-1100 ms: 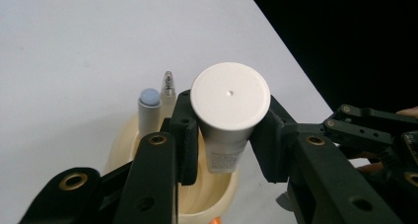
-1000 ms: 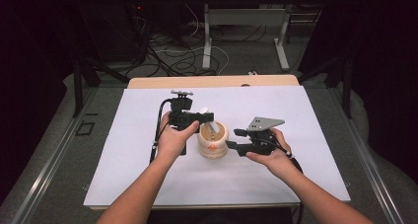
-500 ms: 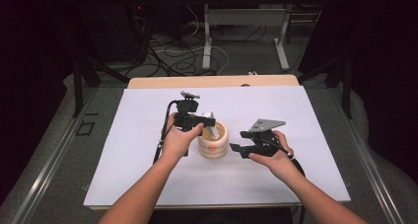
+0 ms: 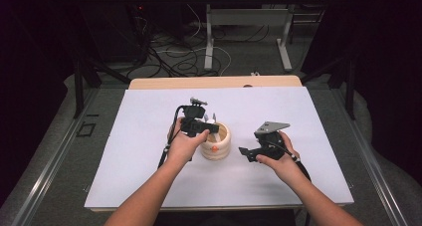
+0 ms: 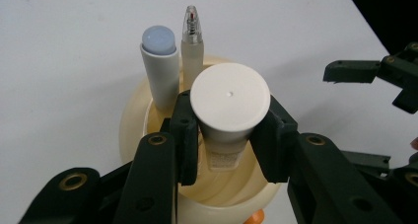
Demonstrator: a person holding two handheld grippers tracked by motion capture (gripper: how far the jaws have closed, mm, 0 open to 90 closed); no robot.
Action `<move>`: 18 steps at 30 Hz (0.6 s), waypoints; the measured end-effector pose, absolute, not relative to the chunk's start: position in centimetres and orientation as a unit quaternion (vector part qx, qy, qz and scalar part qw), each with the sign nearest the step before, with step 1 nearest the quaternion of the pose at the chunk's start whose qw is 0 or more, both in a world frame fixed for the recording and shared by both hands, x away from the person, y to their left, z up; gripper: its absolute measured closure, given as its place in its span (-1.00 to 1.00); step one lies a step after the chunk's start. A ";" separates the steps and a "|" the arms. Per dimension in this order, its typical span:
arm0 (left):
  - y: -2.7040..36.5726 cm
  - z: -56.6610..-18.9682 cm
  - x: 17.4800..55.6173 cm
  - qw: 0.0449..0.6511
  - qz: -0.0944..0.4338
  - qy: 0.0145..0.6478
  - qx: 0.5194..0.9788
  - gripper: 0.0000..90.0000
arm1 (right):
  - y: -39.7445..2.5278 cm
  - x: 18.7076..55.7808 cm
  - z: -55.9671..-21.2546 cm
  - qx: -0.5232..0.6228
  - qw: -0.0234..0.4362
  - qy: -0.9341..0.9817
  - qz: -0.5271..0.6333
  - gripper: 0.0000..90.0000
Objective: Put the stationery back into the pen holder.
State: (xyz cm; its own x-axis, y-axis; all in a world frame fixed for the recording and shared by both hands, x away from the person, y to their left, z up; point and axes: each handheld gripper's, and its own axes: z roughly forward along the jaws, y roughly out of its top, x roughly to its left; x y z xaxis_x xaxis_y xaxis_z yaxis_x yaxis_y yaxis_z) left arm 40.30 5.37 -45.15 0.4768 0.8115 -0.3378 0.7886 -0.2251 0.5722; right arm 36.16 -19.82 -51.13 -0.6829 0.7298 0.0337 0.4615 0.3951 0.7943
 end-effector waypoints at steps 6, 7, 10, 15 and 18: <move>5.2 -45.5 40.2 0.341 0.029 0.501 0.795 0.48 | -20.9 36.6 -51.8 0.381 0.162 0.816 0.403 -0.73; 5.2 -45.5 40.2 0.343 0.029 0.501 0.794 0.48 | -21.0 36.5 -51.8 0.389 0.157 0.814 0.401 -0.77; 5.2 -45.5 40.1 0.343 0.028 0.508 0.790 0.47 | -21.4 36.6 -51.9 0.392 0.159 0.811 0.403 -0.85; 5.6 -45.1 39.8 0.360 0.025 0.499 0.788 0.38 | -21.6 36.8 -52.1 0.399 0.159 0.809 0.402 -0.99; 6.1 -44.4 39.5 0.369 0.034 0.497 0.785 0.34 | -21.8 36.8 -52.1 0.405 0.157 0.807 0.401 -1.00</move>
